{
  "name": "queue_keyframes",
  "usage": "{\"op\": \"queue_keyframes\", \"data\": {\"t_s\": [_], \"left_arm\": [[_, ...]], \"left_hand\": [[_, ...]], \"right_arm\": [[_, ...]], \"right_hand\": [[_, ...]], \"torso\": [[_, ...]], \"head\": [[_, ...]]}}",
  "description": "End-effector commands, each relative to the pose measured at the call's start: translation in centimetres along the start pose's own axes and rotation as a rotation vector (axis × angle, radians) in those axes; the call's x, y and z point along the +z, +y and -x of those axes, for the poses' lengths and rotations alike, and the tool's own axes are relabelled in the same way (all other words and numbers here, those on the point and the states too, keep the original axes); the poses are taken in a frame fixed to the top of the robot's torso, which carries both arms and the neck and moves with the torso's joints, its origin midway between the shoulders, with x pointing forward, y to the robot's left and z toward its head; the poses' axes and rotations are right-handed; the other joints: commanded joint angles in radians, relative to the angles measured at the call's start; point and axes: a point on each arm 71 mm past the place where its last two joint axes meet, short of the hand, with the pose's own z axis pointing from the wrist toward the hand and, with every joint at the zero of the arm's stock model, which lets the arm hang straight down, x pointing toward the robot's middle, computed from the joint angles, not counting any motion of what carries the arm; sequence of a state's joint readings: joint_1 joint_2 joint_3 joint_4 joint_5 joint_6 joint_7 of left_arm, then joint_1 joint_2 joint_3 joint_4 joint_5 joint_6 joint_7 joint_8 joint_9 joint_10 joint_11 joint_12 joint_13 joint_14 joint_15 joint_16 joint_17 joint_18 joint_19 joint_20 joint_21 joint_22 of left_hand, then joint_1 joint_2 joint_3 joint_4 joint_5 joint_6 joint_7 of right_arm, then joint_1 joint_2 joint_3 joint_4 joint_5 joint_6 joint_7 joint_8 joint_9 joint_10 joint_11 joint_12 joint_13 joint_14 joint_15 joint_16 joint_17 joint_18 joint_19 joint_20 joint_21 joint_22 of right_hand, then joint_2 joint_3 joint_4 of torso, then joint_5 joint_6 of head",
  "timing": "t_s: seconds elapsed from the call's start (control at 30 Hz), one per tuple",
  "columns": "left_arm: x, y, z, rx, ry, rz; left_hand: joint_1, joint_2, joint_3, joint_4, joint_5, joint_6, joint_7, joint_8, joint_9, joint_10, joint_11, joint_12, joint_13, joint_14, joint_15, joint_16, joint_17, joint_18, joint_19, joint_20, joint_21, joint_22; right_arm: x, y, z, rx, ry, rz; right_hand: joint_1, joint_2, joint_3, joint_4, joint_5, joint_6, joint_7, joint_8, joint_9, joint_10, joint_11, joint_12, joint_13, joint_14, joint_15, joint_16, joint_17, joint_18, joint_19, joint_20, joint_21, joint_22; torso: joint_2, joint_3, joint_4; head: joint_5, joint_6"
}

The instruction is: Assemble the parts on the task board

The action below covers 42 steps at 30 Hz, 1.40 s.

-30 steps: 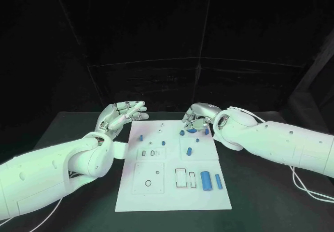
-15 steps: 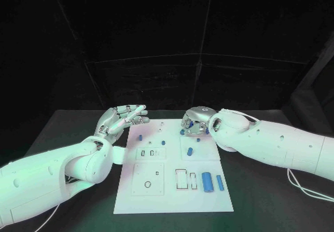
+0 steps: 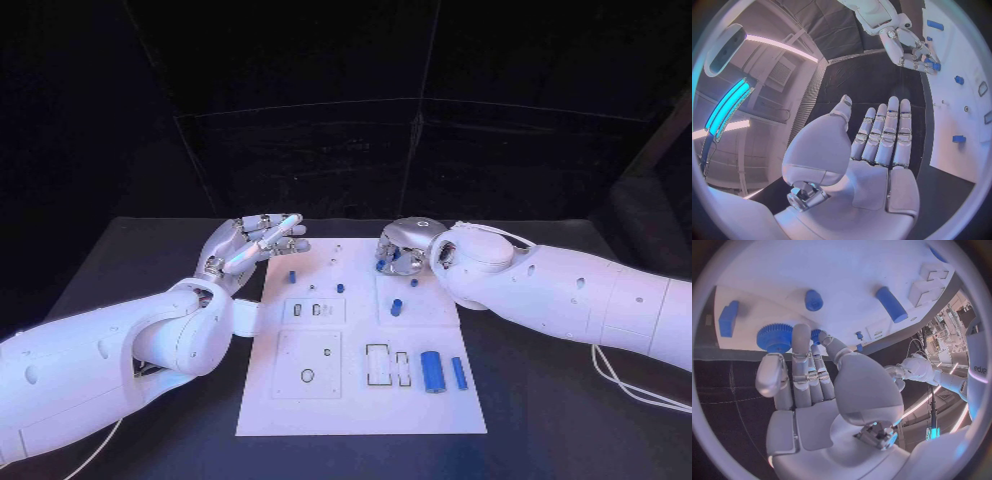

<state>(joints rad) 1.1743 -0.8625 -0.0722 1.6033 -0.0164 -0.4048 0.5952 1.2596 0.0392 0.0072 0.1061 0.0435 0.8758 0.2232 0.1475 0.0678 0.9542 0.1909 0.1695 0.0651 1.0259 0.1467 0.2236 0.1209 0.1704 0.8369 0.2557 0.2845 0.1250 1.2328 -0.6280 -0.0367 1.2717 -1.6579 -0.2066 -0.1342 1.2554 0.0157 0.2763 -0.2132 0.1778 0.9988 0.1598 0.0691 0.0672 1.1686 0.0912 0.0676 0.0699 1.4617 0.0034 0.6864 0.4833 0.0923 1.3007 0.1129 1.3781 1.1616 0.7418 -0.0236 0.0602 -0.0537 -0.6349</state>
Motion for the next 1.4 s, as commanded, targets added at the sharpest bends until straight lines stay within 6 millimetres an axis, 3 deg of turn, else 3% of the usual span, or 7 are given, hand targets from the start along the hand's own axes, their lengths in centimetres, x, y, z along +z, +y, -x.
{"op": "queue_keyframes", "data": {"t_s": [0.03,0.37,0.57,0.73,1.0,1.2,1.4], "left_arm": [[0.0,-0.1,-0.1,-0.003,0.015,-0.002],[0.0,-0.1,-0.1,-0.004,0.017,0.001],[0.0,-0.1,0.0,-0.001,0.012,0.004],[0.0,-0.1,0.1,0.002,0.008,0.004],[0.0,-0.1,0.4,0.007,0.000,0.005],[0.0,-0.1,0.4,0.012,-0.007,0.004],[0.1,-0.1,0.5,0.014,-0.010,0.004]], "left_hand": [[0.013,-0.001,0.000,-0.007,0.005,0.010,0.022,-0.002,-0.002,0.000,0.000,-0.005,-0.001,0.007,-0.002,-0.005,0.001,0.014,0.008,0.001,0.004,-0.001],[0.014,0.000,0.000,-0.008,0.004,0.010,0.022,-0.003,-0.002,-0.001,0.001,-0.007,-0.001,0.008,-0.002,-0.007,0.001,0.014,0.010,0.001,0.004,-0.001],[0.014,0.000,-0.001,-0.009,0.005,0.010,0.023,-0.003,-0.002,-0.001,0.001,-0.007,-0.001,0.008,-0.002,-0.007,0.001,0.014,0.010,0.001,0.004,-0.002],[0.014,0.001,-0.001,-0.009,0.005,0.010,0.023,-0.004,-0.002,-0.001,0.001,-0.008,-0.001,0.008,-0.002,-0.008,0.001,0.013,0.010,0.001,0.003,-0.002],[0.015,0.002,-0.001,-0.010,0.005,0.010,0.024,-0.005,-0.002,-0.002,0.002,-0.009,-0.001,0.007,-0.001,-0.010,0.001,0.013,0.011,0.001,0.003,-0.003],[0.016,0.004,-0.002,-0.012,0.005,0.009,0.025,-0.007,-0.002,-0.003,0.003,-0.011,-0.001,0.005,0.000,-0.014,0.000,0.013,0.011,0.002,0.001,-0.004],[0.017,0.005,-0.002,-0.014,0.005,0.009,0.025,-0.008,-0.002,-0.003,0.003,-0.012,-0.001,0.004,0.000,-0.015,0.000,0.012,0.011,0.002,0.000,-0.005]], "right_arm": [[0.1,0.1,0.1,-0.012,0.006,-0.001],[0.2,0.1,0.1,-0.004,0.005,0.007],[0.3,0.3,0.4,0.008,-0.033,0.022],[0.0,0.7,1.1,0.044,-0.134,0.048],[0.0,1.1,1.8,0.098,-0.226,0.052],[1.0,1.3,2.1,0.116,-0.248,0.026],[2.3,1.6,2.2,0.116,-0.233,0.011]], "right_hand": [[0.008,-0.005,0.012,0.002,-0.007,-0.001,-0.001,0.000,0.000,0.011,-0.002,0.007,0.001,0.013,-0.003,0.010,0.004,-0.010,0.010,-0.002,0.007,0.010],[0.021,0.002,0.057,0.021,-0.017,0.037,-0.003,0.013,0.004,0.045,-0.008,0.015,0.005,0.004,-0.007,0.070,0.044,-0.017,0.028,-0.004,0.035,0.055],[0.031,0.007,0.088,0.032,-0.024,0.067,-0.008,0.020,0.006,0.073,-0.016,0.021,0.008,0.003,-0.011,0.116,0.081,-0.023,0.044,-0.008,0.053,0.086],[0.038,0.008,0.106,0.044,-0.047,0.108,-0.021,0.037,0.013,0.110,-0.028,0.034,0.018,0.005,-0.020,0.155,0.112,-0.029,0.064,-0.015,0.070,0.118],[0.023,-0.007,0.105,0.065,-0.046,0.112,-0.023,0.035,0.014,0.116,-0.031,0.032,0.021,0.003,-0.022,0.174,0.124,-0.031,0.070,-0.019,0.077,0.130],[0.016,-0.013,0.104,0.074,-0.040,0.111,-0.023,0.032,0.014,0.115,-0.031,0.029,0.022,0.001,-0.023,0.179,0.126,-0.031,0.070,-0.019,0.077,0.131],[0.014,-0.017,0.106,0.081,-0.046,0.109,-0.023,0.029,0.013,0.111,-0.030,0.025,0.022,0.000,-0.022,0.183,0.128,-0.031,0.070,-0.019,0.078,0.132]], "torso": [[0.005,0.0006,-0.0002],[0.007,0.0022,0.0021],[0.008,0.0007,0.0011],[0.007,0.0014,0.0006],[0.009,0.0014,0.0018],[0.011,0.0006,0.0076],[0.012,0.0011,0.0054]], "head": [[-0.002,-0.002],[-0.001,-0.008],[0.002,-0.010],[0.002,-0.011],[0.007,0.000],[0.007,0.006],[0.014,0.010]]}}
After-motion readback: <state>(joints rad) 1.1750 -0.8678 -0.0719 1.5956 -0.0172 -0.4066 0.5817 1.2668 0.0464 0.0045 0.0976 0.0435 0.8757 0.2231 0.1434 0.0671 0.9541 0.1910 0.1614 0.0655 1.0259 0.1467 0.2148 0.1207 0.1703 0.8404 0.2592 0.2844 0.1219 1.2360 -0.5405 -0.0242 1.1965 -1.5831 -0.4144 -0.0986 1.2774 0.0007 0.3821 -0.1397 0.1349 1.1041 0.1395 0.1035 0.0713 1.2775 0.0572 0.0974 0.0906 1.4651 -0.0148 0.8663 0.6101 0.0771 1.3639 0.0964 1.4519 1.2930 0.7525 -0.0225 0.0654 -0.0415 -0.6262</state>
